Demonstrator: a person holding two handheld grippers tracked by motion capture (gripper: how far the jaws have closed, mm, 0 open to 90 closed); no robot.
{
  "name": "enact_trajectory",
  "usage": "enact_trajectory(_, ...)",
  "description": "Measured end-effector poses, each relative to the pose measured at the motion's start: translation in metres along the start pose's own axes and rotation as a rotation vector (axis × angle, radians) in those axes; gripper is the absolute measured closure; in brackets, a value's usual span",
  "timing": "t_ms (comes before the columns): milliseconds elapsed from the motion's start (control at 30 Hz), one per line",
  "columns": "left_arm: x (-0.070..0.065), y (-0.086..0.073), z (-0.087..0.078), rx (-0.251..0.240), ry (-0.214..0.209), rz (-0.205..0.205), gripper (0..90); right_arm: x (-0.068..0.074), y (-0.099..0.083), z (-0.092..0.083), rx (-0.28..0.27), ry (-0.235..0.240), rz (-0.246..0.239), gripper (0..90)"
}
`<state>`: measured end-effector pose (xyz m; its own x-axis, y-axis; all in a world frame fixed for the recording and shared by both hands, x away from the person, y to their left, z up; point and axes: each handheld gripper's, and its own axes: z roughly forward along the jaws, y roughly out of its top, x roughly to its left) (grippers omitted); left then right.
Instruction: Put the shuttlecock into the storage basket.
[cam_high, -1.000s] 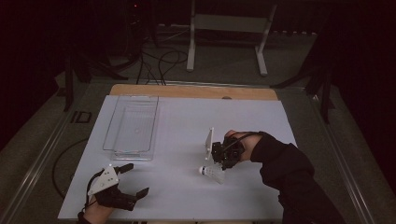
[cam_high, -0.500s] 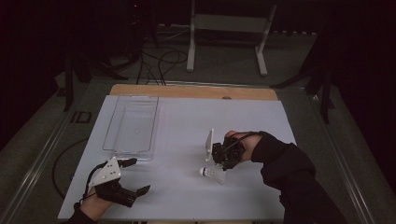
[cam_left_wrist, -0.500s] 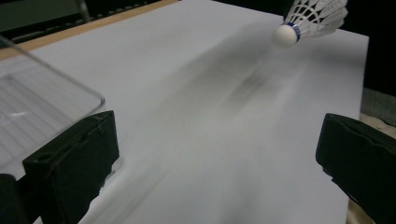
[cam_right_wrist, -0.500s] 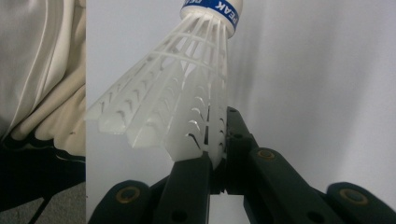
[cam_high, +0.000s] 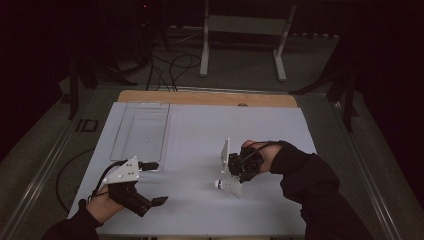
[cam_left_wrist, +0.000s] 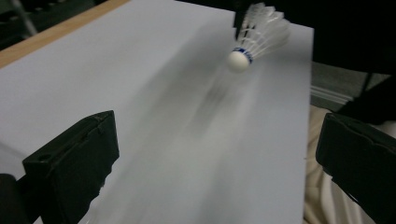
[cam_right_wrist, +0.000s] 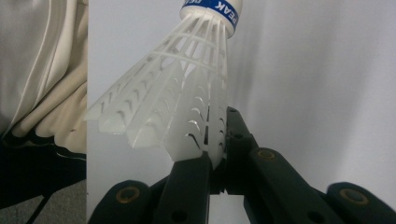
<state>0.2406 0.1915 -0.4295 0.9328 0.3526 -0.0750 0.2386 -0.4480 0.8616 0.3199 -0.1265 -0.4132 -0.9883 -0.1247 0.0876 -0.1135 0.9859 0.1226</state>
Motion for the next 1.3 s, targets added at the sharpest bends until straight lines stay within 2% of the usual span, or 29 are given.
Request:
enact_trajectory(233,0.0,0.021,0.008,0.066,-0.005,0.069,0.1,0.001,-0.001,-0.001,0.003,0.008,0.003,89.5)
enact_trajectory(367,0.0,0.034,0.01,0.074,0.003,0.107,0.1,0.001,-0.002,-0.002,0.003,0.009,0.007,89.5)
enact_trajectory(433,0.001,0.04,0.011,0.087,-0.014,0.099,0.1,0.001,-0.002,-0.002,0.003,0.009,0.01,89.5)
enact_trajectory(567,0.0,0.049,0.015,0.111,-0.036,0.124,0.1,0.001,-0.002,-0.002,0.004,0.01,0.012,89.5)
enact_trajectory(767,-0.003,0.058,0.028,0.184,-0.069,0.148,0.1,0.001,-0.001,-0.002,0.001,0.017,0.027,89.4)
enact_trajectory(900,-0.005,0.061,0.037,0.218,-0.077,0.162,0.1,0.001,0.0,-0.003,0.004,0.016,0.015,89.4)
enact_trajectory(967,-0.005,0.063,0.04,0.225,-0.092,0.169,0.1,0.002,0.003,-0.002,0.006,0.017,0.006,89.5)
enact_trajectory(1000,-0.006,0.064,0.042,0.228,-0.086,0.185,0.1,0.003,0.003,-0.002,0.006,0.02,0.007,89.5)
enact_trajectory(1067,-0.005,0.066,0.046,0.241,-0.102,0.186,0.1,0.003,0.004,-0.002,0.001,0.02,-0.001,89.5)
enact_trajectory(1133,-0.005,0.068,0.052,0.268,-0.094,0.203,0.1,0.004,0.005,-0.002,0.002,0.019,0.0,89.5)
enact_trajectory(1300,-0.004,0.074,0.063,0.274,-0.13,0.229,0.1,0.005,0.007,-0.001,-0.003,0.022,-0.01,89.5)
